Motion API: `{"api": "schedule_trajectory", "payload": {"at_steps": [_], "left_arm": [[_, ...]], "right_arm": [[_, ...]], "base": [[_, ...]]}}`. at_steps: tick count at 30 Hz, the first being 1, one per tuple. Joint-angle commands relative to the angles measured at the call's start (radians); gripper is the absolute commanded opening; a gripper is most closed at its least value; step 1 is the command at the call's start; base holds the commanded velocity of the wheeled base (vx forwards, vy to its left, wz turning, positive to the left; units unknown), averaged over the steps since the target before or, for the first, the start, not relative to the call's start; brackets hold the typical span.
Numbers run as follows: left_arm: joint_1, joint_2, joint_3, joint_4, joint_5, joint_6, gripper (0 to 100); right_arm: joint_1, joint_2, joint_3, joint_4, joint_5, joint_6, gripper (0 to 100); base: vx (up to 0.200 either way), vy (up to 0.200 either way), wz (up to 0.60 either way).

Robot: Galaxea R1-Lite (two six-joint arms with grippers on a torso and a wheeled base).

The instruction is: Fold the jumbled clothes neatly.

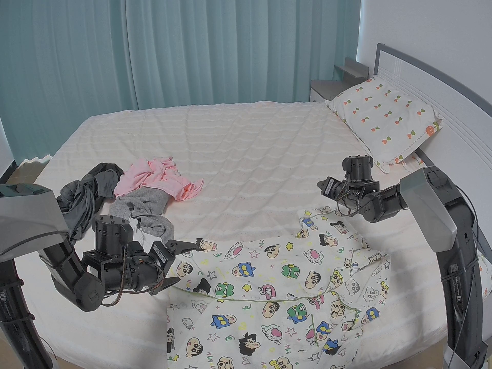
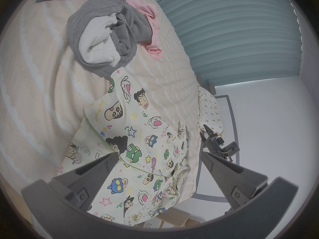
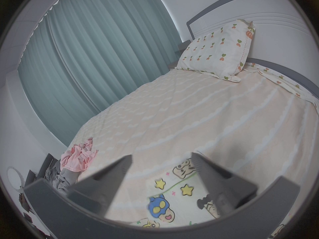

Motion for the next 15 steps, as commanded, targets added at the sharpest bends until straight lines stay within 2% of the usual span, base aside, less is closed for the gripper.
{"api": "schedule_trajectory", "payload": {"at_steps": [1,10,15], "left_arm": [[0.0,0.002,0.0,0.0,0.0,0.0,100],[0.0,0.002,0.001,0.0,0.0,0.0,100],[-0.001,0.002,0.0,0.0,0.0,0.0,100]], "right_arm": [[-0.003,0.018,-0.013,0.003,-0.002,0.0,100],[-0.073,0.006,0.042,0.019,0.012,0.011,100],[-0.096,0.017,0.084,0.035,0.118,0.012,100]], "base": [[0.0,0.0,0.0],[0.0,0.0,0.0],[0.0,0.0,0.0]]}}
